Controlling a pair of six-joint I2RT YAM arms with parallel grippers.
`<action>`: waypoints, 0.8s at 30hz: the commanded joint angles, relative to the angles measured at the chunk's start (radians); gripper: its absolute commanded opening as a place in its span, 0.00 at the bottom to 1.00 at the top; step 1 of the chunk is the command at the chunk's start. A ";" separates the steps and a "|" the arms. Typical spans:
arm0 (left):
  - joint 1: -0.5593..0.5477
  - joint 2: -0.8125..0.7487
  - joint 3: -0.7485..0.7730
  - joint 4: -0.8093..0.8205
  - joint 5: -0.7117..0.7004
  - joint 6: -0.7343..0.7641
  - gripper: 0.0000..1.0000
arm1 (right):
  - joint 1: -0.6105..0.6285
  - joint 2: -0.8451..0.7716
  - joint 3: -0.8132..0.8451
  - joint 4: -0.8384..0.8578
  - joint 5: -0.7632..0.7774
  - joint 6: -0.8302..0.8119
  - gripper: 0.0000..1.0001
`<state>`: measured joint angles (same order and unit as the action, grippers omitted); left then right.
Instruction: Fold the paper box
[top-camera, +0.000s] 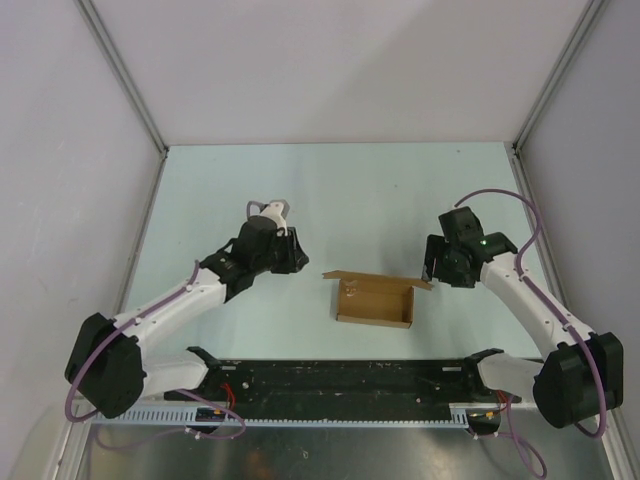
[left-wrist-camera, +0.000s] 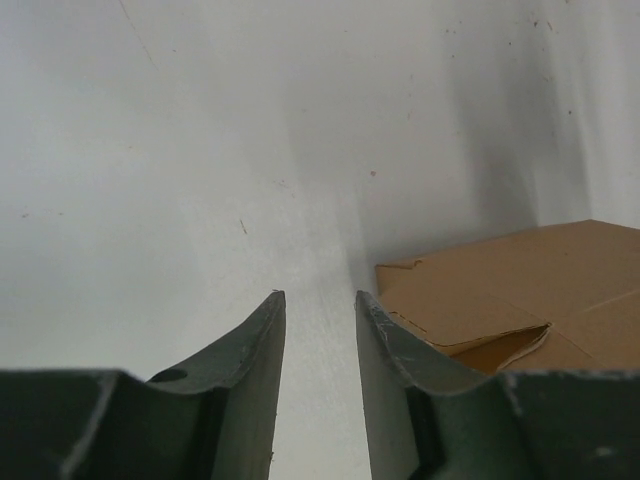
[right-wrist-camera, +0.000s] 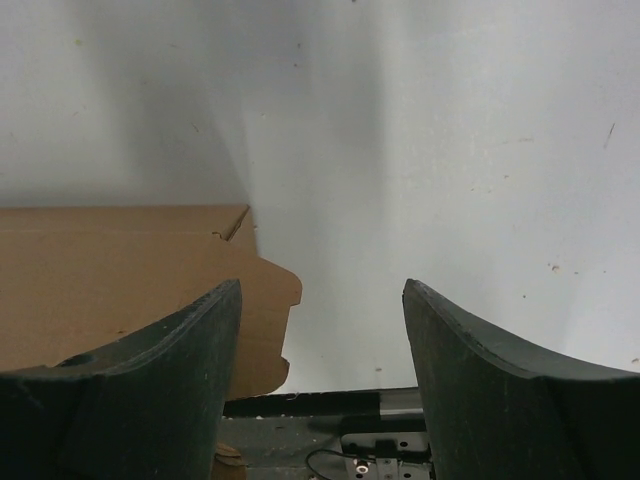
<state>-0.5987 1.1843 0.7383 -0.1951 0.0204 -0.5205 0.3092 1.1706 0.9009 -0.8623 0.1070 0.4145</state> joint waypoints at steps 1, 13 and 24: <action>0.005 0.014 0.058 0.033 0.052 0.025 0.39 | 0.005 -0.009 0.035 -0.009 0.019 0.020 0.71; 0.005 -0.072 0.026 0.039 0.032 0.036 0.41 | -0.013 -0.414 0.093 0.162 0.080 -0.100 0.80; 0.005 -0.115 -0.007 0.039 0.046 0.030 0.42 | 0.016 -0.430 0.092 0.106 -0.324 -0.404 0.89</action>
<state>-0.5987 1.1030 0.7456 -0.1879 0.0559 -0.5117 0.3000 0.6941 0.9955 -0.6762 -0.1268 0.1329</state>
